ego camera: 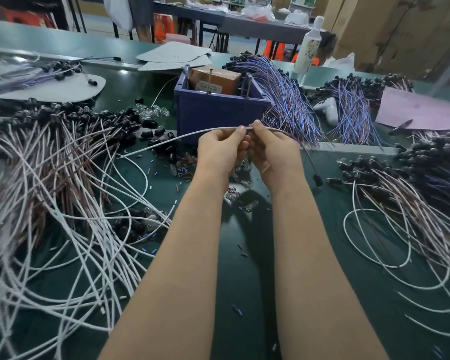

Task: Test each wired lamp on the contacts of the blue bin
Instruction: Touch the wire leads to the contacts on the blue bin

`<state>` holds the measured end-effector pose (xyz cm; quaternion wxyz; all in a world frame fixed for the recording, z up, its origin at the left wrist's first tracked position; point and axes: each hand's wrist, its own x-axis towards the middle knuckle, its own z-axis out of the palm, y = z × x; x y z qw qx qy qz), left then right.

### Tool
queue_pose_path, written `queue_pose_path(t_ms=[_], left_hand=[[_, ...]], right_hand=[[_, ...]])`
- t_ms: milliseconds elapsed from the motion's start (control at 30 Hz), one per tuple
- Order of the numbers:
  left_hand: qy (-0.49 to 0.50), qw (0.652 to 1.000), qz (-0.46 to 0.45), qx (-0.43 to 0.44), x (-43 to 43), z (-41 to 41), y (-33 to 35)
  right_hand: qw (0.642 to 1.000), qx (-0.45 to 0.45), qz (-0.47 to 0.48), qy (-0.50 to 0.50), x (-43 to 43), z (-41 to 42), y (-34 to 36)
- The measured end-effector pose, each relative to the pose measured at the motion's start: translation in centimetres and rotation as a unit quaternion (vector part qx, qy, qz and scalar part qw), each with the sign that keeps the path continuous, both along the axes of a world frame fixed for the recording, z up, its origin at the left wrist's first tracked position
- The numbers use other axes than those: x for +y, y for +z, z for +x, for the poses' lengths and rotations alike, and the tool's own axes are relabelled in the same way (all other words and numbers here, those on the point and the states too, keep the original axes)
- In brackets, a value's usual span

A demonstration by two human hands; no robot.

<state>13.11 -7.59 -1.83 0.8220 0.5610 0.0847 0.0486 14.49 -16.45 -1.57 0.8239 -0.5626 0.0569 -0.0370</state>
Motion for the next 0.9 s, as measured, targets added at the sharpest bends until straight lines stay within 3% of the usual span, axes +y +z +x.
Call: queue_pose_path(t_ms=[100, 233, 467, 700, 900], left_hand=[[0.016, 1.000, 0.007, 0.001, 0.10, -0.04, -0.20], [0.052, 0.999, 0.004, 0.002, 0.07, -0.07, -0.20], [0.140, 0.988, -0.066, 0.023, 0.82, -0.02, -0.05], [0.067, 0.986, -0.140, 0.064, 0.86, -0.24, 0.23], [0.012, 0.990, -0.112, 0.088, 0.73, -0.57, 0.44]], right_hand=[[0.999, 0.006, -0.024, 0.028, 0.12, -0.01, -0.06], [0.999, 0.017, -0.024, -0.027, 0.18, 0.11, -0.11], [0.984, 0.030, 0.113, -0.134, -0.39, 0.60, -0.32], [0.972, 0.006, 0.170, -0.165, -0.45, 0.53, -0.06], [0.964, -0.002, 0.181, -0.196, -0.77, 0.60, -0.03]])
